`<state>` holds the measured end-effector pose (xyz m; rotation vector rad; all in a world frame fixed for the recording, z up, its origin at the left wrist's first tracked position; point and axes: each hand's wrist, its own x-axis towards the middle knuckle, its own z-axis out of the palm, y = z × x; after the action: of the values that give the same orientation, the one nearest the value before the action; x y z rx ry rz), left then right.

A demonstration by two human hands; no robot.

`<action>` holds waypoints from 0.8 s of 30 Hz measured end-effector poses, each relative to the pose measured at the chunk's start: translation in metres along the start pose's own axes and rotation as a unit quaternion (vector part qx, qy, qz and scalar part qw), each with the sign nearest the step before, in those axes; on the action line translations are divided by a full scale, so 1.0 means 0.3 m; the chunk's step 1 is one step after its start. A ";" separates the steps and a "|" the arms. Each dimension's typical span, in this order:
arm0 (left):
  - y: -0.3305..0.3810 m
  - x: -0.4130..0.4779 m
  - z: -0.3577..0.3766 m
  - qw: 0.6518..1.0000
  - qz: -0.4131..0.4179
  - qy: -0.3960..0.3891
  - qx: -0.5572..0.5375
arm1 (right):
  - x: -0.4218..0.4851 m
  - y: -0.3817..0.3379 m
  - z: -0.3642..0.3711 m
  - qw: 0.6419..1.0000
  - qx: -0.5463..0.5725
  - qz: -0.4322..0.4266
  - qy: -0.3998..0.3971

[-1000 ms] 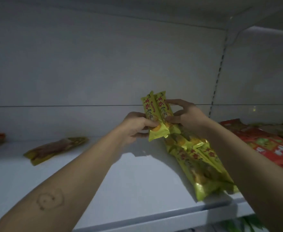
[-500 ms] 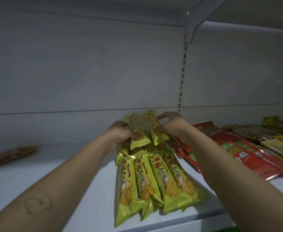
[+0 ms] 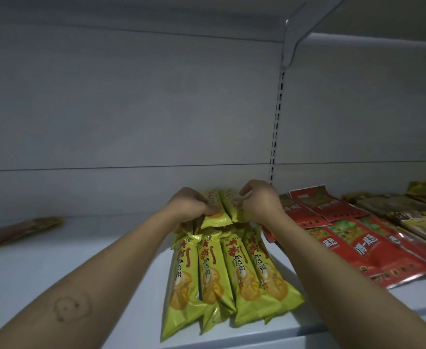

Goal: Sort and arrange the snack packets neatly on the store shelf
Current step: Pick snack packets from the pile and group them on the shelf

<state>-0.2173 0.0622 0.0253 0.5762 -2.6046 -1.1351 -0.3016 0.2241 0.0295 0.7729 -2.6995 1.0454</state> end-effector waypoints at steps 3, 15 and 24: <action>-0.002 -0.003 -0.005 0.999 -0.001 0.002 0.037 | -0.012 -0.009 0.009 0.997 -0.074 -0.023 -0.010; -0.010 -0.054 -0.093 0.979 0.077 0.051 0.179 | -0.018 -0.103 -0.097 0.966 -0.227 -0.086 -0.087; -0.134 -0.128 -0.273 0.970 0.064 0.090 0.216 | -0.064 -0.315 -0.030 0.945 -0.260 -0.178 -0.087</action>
<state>-0.1425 0.0014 0.0478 0.5519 -2.6864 -0.4488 -0.2371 0.1788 0.0860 1.2121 -2.6308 0.1755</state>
